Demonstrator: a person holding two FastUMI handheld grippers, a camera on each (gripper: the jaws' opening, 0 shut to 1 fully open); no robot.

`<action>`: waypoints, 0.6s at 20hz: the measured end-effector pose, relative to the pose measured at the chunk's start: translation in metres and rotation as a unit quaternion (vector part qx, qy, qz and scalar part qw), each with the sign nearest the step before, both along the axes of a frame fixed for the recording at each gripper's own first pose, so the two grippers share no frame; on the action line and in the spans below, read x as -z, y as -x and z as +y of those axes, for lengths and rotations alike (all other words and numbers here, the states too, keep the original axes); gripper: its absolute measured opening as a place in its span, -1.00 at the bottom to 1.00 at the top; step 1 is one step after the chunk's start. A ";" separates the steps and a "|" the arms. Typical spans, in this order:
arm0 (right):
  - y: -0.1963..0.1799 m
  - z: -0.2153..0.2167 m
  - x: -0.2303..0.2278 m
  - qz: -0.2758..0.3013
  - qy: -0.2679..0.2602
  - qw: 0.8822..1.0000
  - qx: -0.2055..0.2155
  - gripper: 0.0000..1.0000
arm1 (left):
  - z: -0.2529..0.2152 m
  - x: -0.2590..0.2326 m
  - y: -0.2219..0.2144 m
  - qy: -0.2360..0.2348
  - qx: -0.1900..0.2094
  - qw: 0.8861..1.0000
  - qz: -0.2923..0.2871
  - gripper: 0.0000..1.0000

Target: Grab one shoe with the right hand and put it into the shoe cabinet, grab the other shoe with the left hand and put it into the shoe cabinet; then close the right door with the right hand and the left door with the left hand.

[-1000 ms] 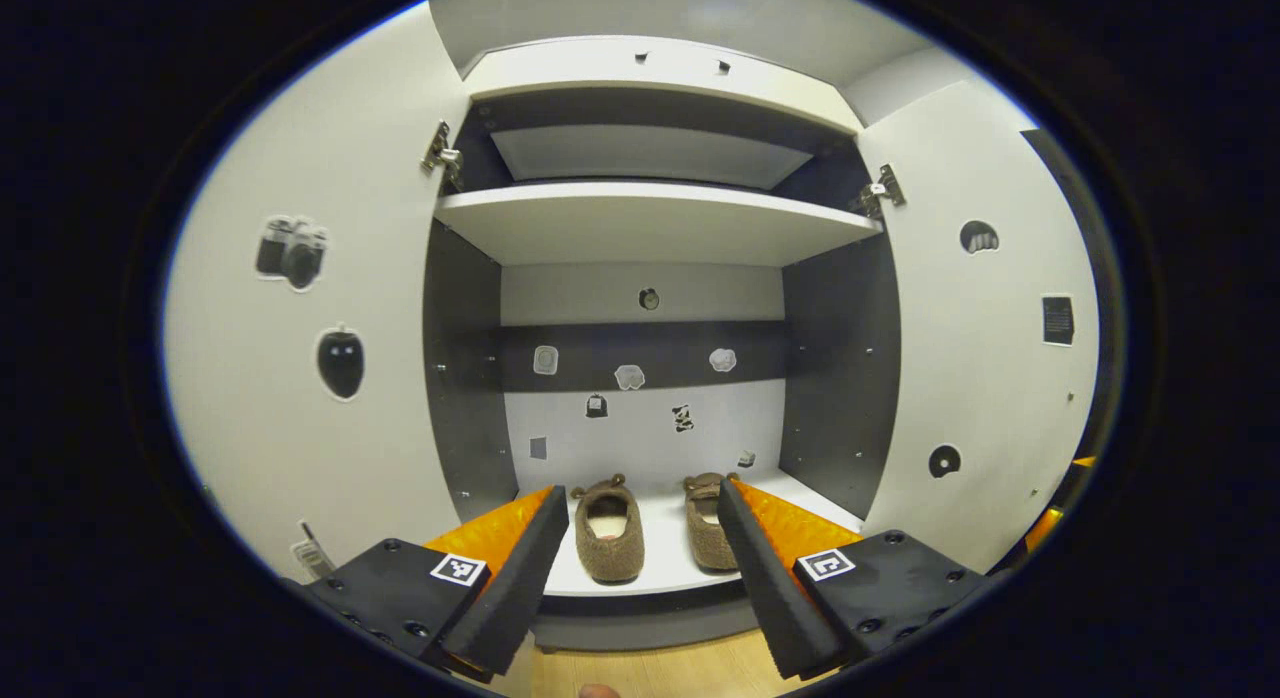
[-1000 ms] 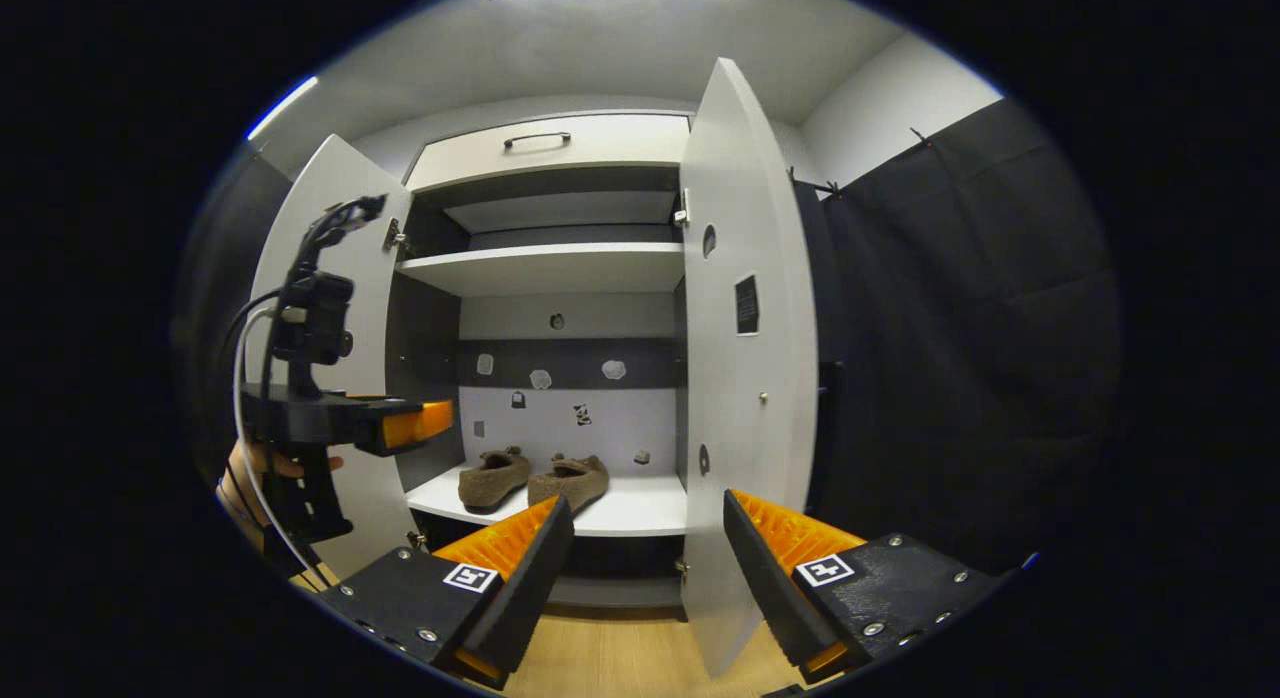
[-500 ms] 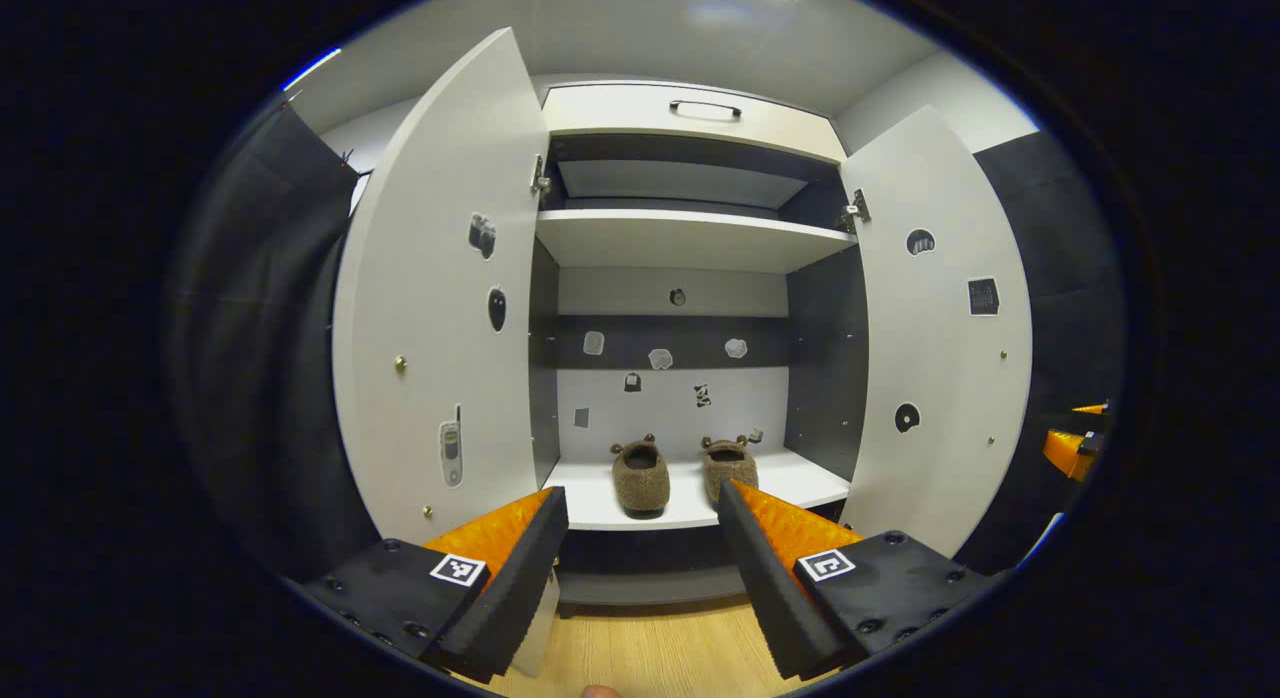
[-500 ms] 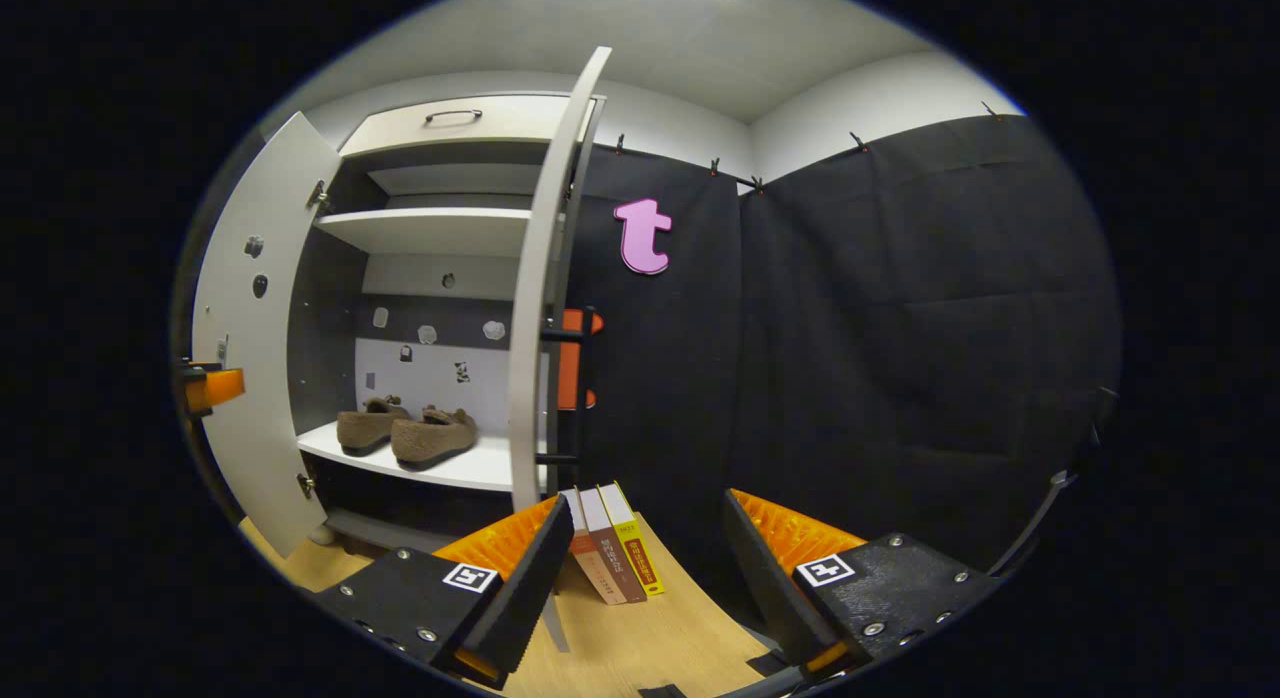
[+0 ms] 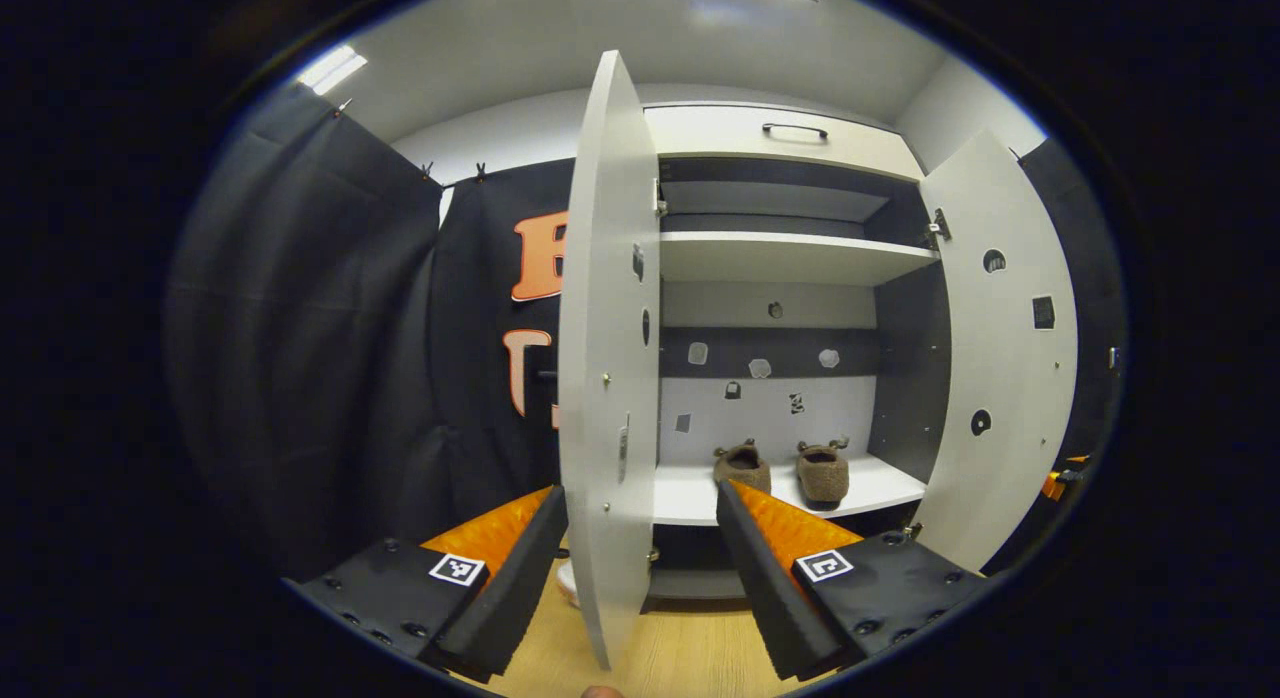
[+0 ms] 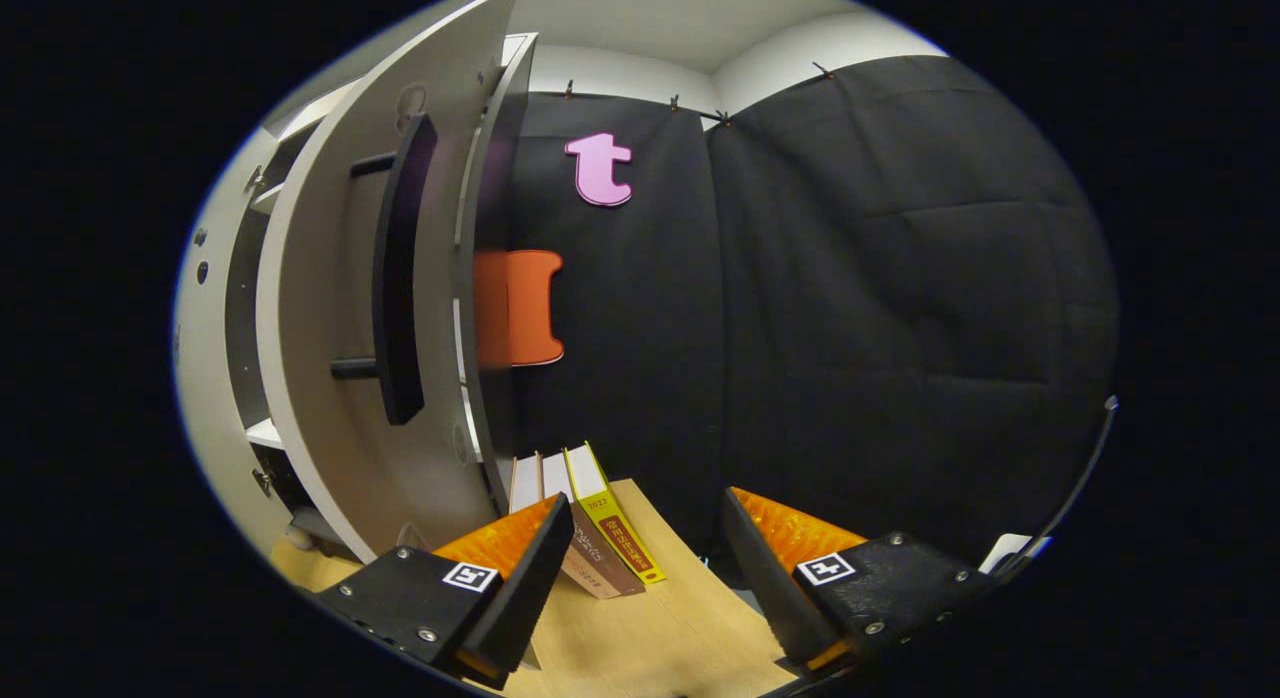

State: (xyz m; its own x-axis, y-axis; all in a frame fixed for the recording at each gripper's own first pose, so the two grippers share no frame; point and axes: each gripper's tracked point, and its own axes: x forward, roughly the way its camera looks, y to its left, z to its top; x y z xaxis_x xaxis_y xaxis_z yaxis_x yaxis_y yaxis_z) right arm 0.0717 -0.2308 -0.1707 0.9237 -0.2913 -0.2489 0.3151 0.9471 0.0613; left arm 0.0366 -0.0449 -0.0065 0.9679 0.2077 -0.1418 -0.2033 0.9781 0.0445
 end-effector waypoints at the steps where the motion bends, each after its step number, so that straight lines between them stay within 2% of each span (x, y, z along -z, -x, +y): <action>1: -0.003 0.007 0.002 -0.004 -0.007 1.000 -0.008 0.86 | 0.006 -0.004 0.003 -0.002 -0.008 1.000 -0.003 0.96; 5: -0.011 0.035 0.005 -0.014 -0.024 0.999 -0.046 0.86 | 0.011 -0.013 0.012 -0.013 -0.019 1.000 -0.017 0.92; 8: -0.009 0.041 0.003 -0.014 -0.022 0.998 -0.051 0.80 | 0.011 -0.018 0.016 -0.020 -0.011 0.999 -0.023 0.92; 9: -0.009 0.045 0.004 -0.013 -0.030 0.998 -0.055 0.94 | 0.013 -0.017 0.018 -0.018 -0.011 0.999 -0.024 0.89; 10: -0.009 0.050 0.005 -0.011 -0.033 0.998 -0.060 0.77 | 0.017 -0.016 0.020 -0.016 -0.012 0.999 -0.025 0.92; 12: -0.009 0.063 0.003 -0.009 -0.027 0.997 -0.071 0.77 | 0.025 -0.012 0.026 -0.011 -0.019 1.000 -0.022 0.92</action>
